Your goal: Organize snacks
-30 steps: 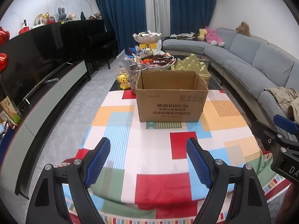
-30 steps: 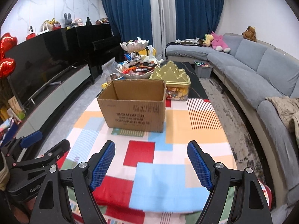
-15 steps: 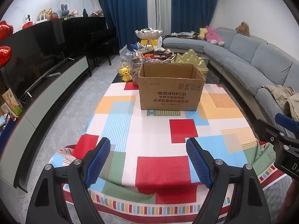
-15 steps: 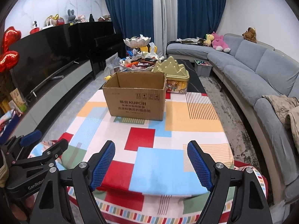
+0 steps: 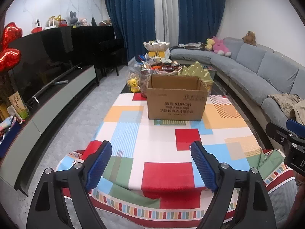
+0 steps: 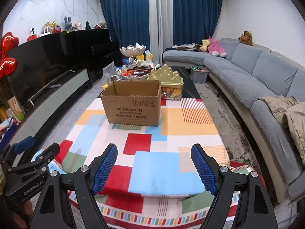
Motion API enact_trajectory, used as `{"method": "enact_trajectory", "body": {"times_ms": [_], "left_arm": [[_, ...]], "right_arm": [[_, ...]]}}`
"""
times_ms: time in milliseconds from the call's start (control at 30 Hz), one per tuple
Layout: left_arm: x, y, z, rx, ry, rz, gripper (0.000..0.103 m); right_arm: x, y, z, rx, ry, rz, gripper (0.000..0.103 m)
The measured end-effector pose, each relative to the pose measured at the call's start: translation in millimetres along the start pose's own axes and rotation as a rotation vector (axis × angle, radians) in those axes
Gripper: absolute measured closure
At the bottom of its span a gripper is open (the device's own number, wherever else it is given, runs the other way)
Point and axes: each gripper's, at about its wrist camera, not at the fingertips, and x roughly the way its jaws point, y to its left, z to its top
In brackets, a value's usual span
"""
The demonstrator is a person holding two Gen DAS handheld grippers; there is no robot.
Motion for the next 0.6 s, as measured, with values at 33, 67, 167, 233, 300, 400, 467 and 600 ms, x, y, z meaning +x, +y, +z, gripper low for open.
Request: {"method": "enact_trajectory", "body": {"times_ms": [33, 67, 167, 233, 300, 400, 467, 600], "left_arm": [[-2, 1, 0, -0.003, -0.007, 0.002, 0.018], [-5, 2, 1, -0.006, -0.016, 0.005, 0.018], [-11, 4, 1, -0.007, -0.041, 0.012, 0.018], [-16, 4, 2, -0.01, -0.058, 0.016, 0.018], [-19, 6, 3, -0.015, -0.072, 0.02, 0.017], [-22, 8, 3, -0.021, -0.086, 0.025, 0.015], [-23, 8, 4, -0.021, -0.09, 0.028, 0.014], [-23, 9, 4, -0.021, -0.09, 0.027, 0.014]], "right_arm": [[-2, 0, 0, -0.002, -0.007, -0.005, 0.019], [-4, 1, 0, -0.002, -0.013, -0.008, 0.018], [-9, 0, 0, -0.005, -0.03, -0.011, 0.018], [-11, 0, 0, -0.008, -0.036, -0.011, 0.018], [-12, 0, 0, -0.01, -0.039, -0.011, 0.018], [-14, 0, 0, -0.013, -0.044, -0.01, 0.018], [-15, 1, -1, -0.015, -0.045, -0.009, 0.018], [-15, 2, -1, -0.015, -0.045, -0.009, 0.018]]}}
